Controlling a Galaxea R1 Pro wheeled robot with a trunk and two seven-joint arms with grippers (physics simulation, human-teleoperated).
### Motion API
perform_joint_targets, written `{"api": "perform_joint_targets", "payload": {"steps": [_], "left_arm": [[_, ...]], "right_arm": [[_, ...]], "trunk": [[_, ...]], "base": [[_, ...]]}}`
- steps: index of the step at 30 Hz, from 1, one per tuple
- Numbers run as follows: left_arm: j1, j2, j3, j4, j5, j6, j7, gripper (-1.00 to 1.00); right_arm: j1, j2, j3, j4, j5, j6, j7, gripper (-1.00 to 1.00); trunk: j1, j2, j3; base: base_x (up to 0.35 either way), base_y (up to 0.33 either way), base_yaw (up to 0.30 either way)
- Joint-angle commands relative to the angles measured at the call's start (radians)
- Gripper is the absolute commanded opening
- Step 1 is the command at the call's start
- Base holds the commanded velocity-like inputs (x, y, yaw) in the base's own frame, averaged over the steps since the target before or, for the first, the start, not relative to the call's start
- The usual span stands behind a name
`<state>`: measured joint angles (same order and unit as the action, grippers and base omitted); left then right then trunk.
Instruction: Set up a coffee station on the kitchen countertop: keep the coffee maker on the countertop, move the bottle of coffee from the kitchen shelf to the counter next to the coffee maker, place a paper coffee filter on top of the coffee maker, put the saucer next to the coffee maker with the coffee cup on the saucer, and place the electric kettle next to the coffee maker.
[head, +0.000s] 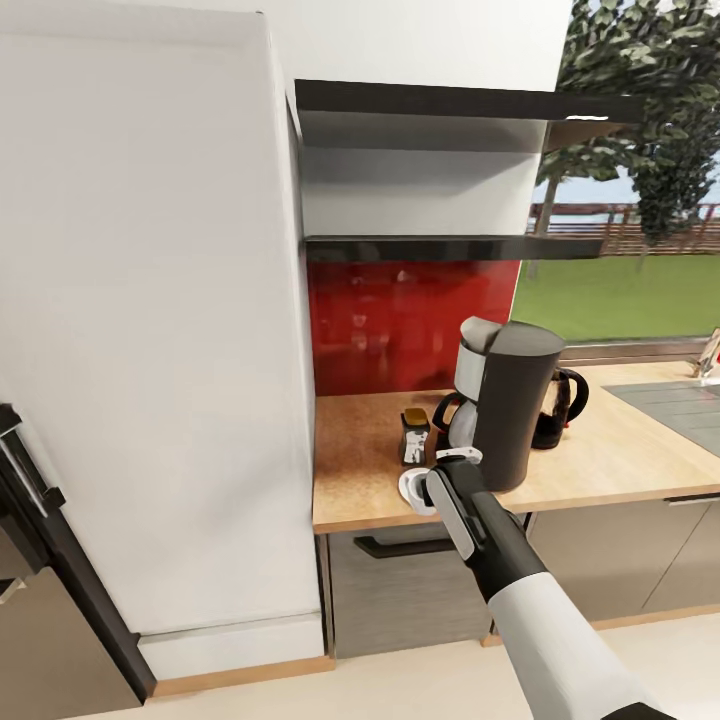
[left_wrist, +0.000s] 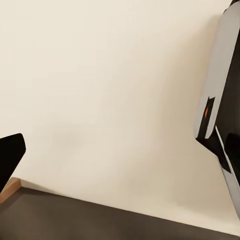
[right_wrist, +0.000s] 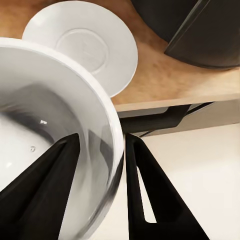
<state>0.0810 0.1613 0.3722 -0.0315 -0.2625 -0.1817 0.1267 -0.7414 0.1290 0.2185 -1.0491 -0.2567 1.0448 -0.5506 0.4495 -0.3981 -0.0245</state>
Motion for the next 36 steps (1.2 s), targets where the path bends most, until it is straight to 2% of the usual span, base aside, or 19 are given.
{"api": "perform_joint_targets", "payload": {"steps": [1, 25, 36], "left_arm": [[0.0, 0.0, 0.007, -0.001, -0.011, -0.002, 0.003, 1.0], [0.0, -0.002, 0.007, -0.001, -0.011, -0.002, 0.005, 1.0], [0.004, -0.002, 0.007, -0.001, -0.011, -0.002, 0.005, 1.0]], "right_arm": [[-0.001, 0.0, 0.002, -0.001, -0.01, 0.002, -0.009, -1.0], [-0.001, -0.001, 0.002, 0.002, -0.01, 0.002, -0.009, -1.0], [-0.001, -0.006, 0.0, 0.027, -0.012, 0.002, -0.009, -1.0]], "trunk": [[0.001, -0.002, -0.002], [0.001, -0.002, -0.002], [0.001, -0.002, -0.002]], "base": [[0.0, 0.0, 0.0], [0.023, 0.003, 0.0], [0.132, 0.0, 0.0]]}}
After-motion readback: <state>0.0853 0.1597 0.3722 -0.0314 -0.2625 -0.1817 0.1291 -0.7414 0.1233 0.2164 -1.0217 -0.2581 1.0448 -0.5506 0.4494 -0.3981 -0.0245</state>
